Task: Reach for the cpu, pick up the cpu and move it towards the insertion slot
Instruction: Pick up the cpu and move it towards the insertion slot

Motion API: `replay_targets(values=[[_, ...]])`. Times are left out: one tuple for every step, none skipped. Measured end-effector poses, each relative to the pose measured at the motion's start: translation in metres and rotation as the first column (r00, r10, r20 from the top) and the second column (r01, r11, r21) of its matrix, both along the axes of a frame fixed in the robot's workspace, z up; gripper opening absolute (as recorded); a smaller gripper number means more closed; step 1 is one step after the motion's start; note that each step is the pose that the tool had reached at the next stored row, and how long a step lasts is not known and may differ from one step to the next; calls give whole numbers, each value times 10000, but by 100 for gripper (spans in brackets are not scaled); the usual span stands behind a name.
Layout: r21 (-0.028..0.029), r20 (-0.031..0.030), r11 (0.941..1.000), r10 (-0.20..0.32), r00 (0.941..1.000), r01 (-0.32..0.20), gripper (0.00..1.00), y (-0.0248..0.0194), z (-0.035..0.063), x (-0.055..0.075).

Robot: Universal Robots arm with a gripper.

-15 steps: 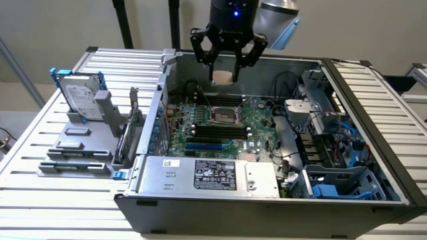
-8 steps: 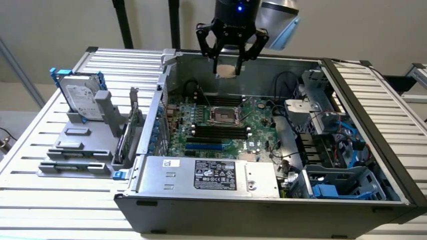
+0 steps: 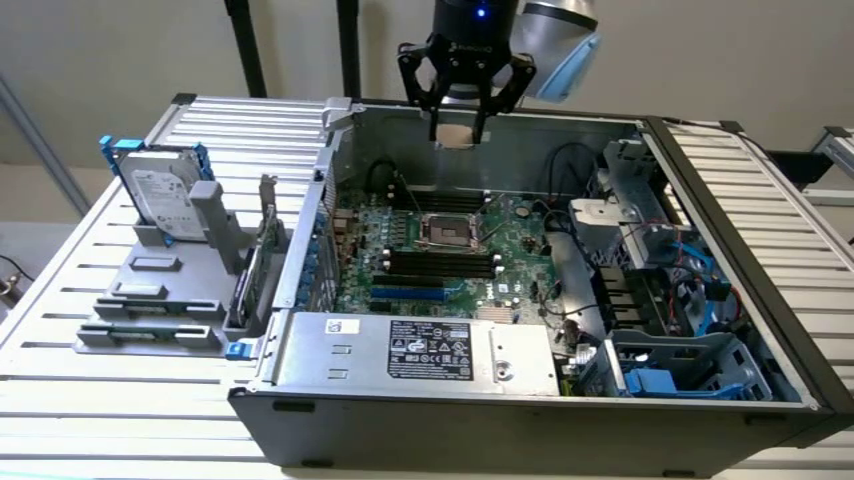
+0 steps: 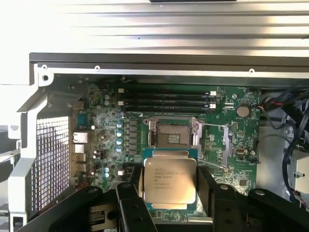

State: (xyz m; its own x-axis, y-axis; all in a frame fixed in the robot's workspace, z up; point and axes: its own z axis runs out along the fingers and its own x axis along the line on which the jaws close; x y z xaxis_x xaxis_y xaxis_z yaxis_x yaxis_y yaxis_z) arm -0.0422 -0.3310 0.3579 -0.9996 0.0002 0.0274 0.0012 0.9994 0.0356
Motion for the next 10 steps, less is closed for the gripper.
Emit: replay_targets(values=[[-2, 1, 10000, 0, 10000, 0, 54, 0, -5, 10], [-3, 3, 10000, 0, 10000, 0, 54, 0, -9, 19], [-4, 3, 10000, -1, 10000, 1, 54, 1, -11, 29], [-5, 3, 10000, 0, 10000, 0, 54, 1, -13, 36], [-6, 4, 10000, 0, 10000, 0, 54, 1, -14, 38], [-6, 4, 10000, -1, 10000, 1, 54, 1, -14, 38], [-5, 5, 10000, 0, 10000, 0, 54, 1, -15, 39], [-5, 5, 10000, 0, 10000, 0, 54, 1, -15, 39], [-5, 4, 10000, 0, 10000, 0, 54, 1, -14, 39], [-5, 5, 10000, 0, 10000, 0, 54, 1, -14, 39]])
